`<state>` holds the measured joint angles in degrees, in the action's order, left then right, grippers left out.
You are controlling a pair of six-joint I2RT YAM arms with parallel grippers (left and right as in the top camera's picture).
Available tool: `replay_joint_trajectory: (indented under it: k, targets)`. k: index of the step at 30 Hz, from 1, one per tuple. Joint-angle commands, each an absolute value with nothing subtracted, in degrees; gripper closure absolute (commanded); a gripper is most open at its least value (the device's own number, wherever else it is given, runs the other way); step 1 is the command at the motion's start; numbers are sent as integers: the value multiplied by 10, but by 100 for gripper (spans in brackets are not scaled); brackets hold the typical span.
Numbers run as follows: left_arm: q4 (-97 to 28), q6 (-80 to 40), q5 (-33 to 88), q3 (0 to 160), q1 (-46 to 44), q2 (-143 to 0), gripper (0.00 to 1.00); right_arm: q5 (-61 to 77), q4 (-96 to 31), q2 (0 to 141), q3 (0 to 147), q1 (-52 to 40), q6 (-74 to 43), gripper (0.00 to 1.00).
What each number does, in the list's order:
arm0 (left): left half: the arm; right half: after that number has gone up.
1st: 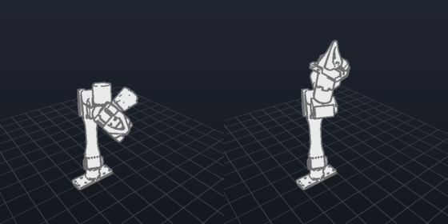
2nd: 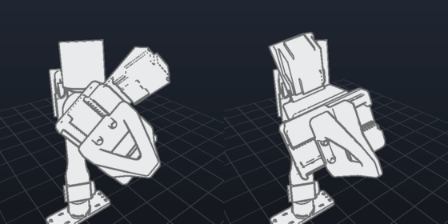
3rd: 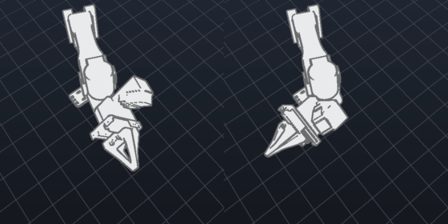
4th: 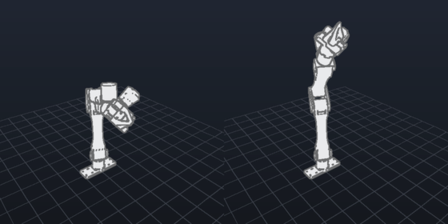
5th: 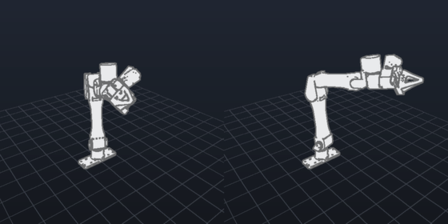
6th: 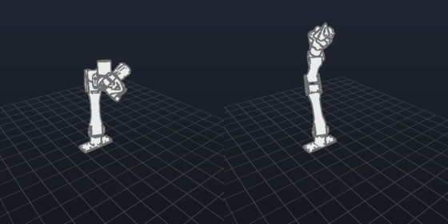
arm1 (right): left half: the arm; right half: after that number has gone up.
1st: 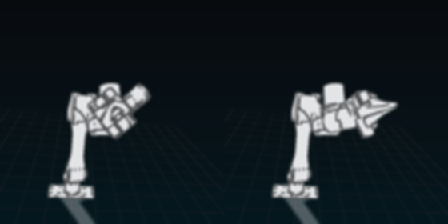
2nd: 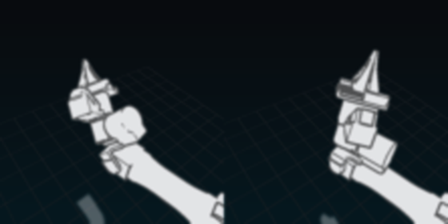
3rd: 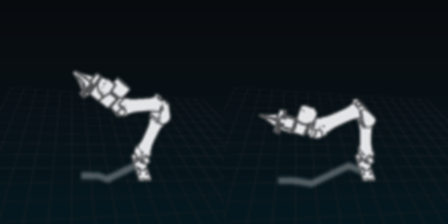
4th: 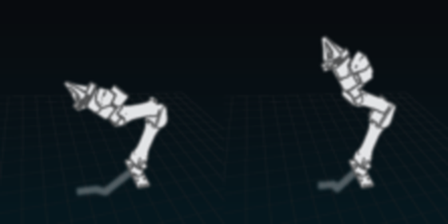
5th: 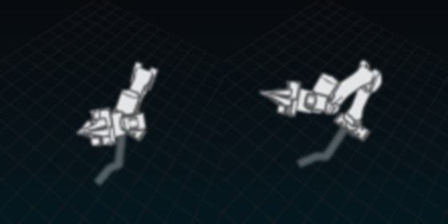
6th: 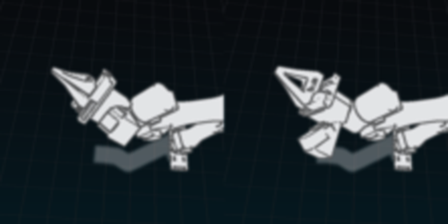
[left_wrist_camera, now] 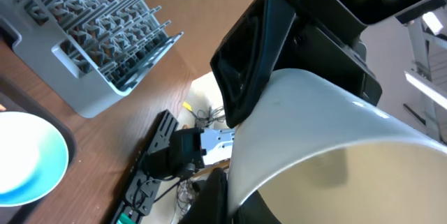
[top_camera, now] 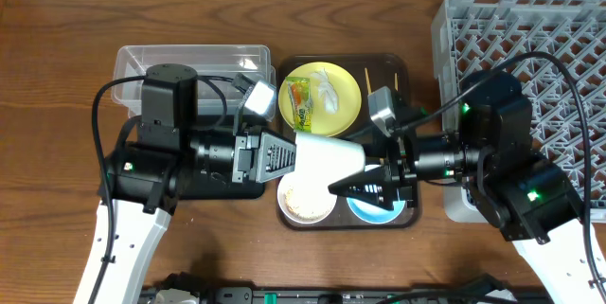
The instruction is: Sort waste into correct bins and load items into the dishwasher rack
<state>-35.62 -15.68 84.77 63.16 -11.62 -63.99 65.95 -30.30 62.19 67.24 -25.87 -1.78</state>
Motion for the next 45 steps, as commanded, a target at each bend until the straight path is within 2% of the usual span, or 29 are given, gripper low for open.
replay_joint_trajectory:
  k: [1, 2, 3, 6, 8, 17, 24, 31, 37, 45]
  targets:
    - [-355, -149, 857, 644, -116, -641, 70, 633, -303, 618, 682, -262, -19, 43]
    - [-355, -149, 857, 644, -116, -641, 58, 626, -309, 616, 682, -258, -19, 43]
    - [-355, -149, 857, 644, -116, -641, 50, 609, -321, 613, 682, -253, -19, 43]
    - [-355, -149, 855, 644, -116, -641, 36, 527, -374, 598, 682, -224, -29, 43]
    - [-355, -149, 854, 644, -116, -641, 32, 469, -416, 582, 682, -190, -50, 41]
    - [-355, -149, 829, 644, -115, -641, 28, 201, -599, 535, 685, 25, -111, 41]
    - [-359, -149, 829, 644, -115, -641, 27, 12, -683, 593, 685, 141, -179, 41]
    - [-360, -149, 829, 644, -115, -641, 28, 14, -719, 689, 685, 155, -197, 43]
    - [-360, -149, 829, 644, -115, -641, 27, 25, -745, 761, 685, 153, -181, 39]
    - [-360, -149, 829, 644, -115, -641, 27, 30, -776, 805, 684, 124, -167, 37]
